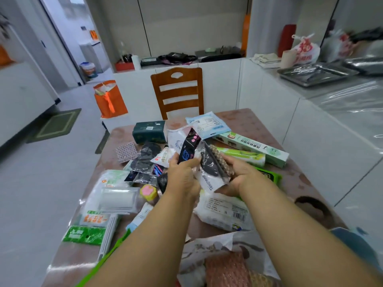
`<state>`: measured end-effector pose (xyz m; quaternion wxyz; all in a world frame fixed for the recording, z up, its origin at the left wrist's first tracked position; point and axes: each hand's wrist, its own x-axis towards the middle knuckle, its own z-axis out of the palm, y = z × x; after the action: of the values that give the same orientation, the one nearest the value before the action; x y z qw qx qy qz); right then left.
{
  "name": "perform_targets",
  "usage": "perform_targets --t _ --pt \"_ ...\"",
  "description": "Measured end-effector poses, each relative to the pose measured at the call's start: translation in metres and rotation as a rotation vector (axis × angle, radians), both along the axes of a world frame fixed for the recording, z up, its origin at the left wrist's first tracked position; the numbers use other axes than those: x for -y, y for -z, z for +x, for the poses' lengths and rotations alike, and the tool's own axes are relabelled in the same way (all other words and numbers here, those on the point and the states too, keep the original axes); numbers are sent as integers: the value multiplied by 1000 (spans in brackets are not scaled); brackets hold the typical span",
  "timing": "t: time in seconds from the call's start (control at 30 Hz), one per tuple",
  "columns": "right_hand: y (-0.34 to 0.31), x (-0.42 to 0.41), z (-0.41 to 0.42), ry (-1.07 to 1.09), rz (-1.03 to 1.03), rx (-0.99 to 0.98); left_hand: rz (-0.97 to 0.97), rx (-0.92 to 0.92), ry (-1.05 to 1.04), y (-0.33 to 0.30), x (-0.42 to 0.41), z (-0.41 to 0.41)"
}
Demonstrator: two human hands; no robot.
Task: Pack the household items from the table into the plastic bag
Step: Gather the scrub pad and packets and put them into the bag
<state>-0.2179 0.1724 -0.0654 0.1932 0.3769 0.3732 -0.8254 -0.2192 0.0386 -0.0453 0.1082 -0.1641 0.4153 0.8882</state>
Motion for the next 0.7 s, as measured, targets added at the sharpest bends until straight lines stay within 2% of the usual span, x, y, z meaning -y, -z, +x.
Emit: perform_targets --t 0.1,0.23,0.33,0.5,0.6,0.7 --pt "-4 -4 -1 135 34 -2 -171 30 122 -12 11 7" --pt "-17 -2 -9 197 78 -92 -584 101 295 -35 45 -10" --pt "-25 -3 -22 236 77 -171 -784 142 433 -57 77 -38" --pt "-15 -12 -52 250 136 -132 -1057 114 227 -40 130 -99" --pt "-1 -11 -67 224 159 -117 -1278 180 208 4 146 -130" --pt "10 -5 -78 192 137 -110 -1346 224 237 43 152 -151"
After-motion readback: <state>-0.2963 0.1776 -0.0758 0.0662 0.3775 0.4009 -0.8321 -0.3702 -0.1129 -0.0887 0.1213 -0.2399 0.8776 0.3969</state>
